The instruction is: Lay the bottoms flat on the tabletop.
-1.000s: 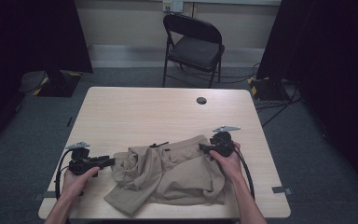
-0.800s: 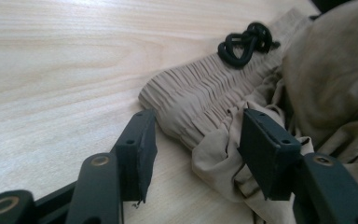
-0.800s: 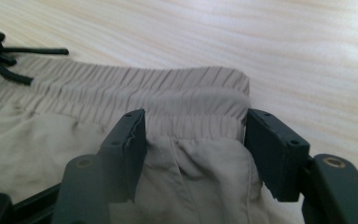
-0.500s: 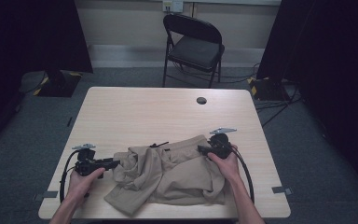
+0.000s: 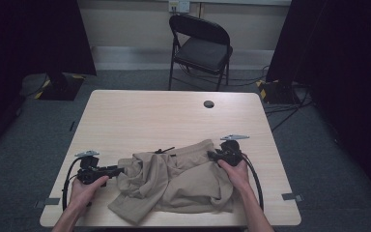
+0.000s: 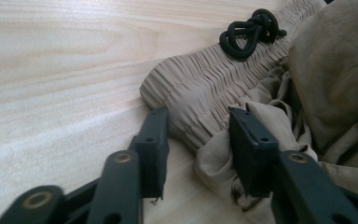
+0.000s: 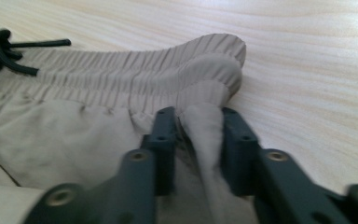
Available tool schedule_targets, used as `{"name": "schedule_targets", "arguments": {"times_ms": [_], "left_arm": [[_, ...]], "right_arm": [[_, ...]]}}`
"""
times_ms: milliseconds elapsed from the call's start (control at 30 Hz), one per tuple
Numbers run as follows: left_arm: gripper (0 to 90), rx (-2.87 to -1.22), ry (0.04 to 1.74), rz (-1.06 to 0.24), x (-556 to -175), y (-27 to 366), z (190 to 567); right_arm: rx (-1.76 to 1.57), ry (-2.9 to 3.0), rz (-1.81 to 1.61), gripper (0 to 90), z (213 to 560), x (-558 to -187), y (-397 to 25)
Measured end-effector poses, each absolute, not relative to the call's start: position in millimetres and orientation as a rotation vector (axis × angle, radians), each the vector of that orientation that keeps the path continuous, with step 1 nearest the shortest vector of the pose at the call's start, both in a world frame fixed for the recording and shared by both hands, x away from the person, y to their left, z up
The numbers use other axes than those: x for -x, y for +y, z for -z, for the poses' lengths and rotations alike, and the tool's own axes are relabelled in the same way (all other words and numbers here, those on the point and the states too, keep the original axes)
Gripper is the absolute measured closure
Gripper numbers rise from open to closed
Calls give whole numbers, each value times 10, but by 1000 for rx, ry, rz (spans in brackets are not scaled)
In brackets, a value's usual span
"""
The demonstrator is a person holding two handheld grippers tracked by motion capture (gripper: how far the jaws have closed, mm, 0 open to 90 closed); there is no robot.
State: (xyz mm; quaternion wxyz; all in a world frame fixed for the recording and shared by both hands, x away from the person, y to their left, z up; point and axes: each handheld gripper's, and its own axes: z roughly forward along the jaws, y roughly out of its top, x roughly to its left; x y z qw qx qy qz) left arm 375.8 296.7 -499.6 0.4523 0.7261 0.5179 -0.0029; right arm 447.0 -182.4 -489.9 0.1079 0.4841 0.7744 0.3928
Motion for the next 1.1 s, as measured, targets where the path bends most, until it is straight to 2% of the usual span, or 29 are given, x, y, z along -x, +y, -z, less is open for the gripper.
{"name": "schedule_targets", "arguments": {"times_ms": [133,233,333,567,833,1100], "left_arm": [[669,-1810,1262,-14,-3797,2926,5000],[751,-1784,1265,-23,-3836,2917,4968],[791,-1727,1255,-40,-3860,2950,4899],[817,-1680,1188,-120,-3905,2896,4653],[820,-1612,1079,-229,-3909,2885,4169],[820,-1579,994,-287,-3885,2875,3831]], "right_arm": [[-1394,2280,-1200,812,4846,-4448,-1822],[-1375,2261,-1237,835,4792,-4419,-1809],[-1370,2226,-1272,844,4720,-4386,-1844],[-1328,2151,-1368,851,4457,-4299,-1954],[-1245,2034,-1475,852,4005,-4235,-2055],[-1174,1972,-1509,851,3656,-4189,-2085]]}}
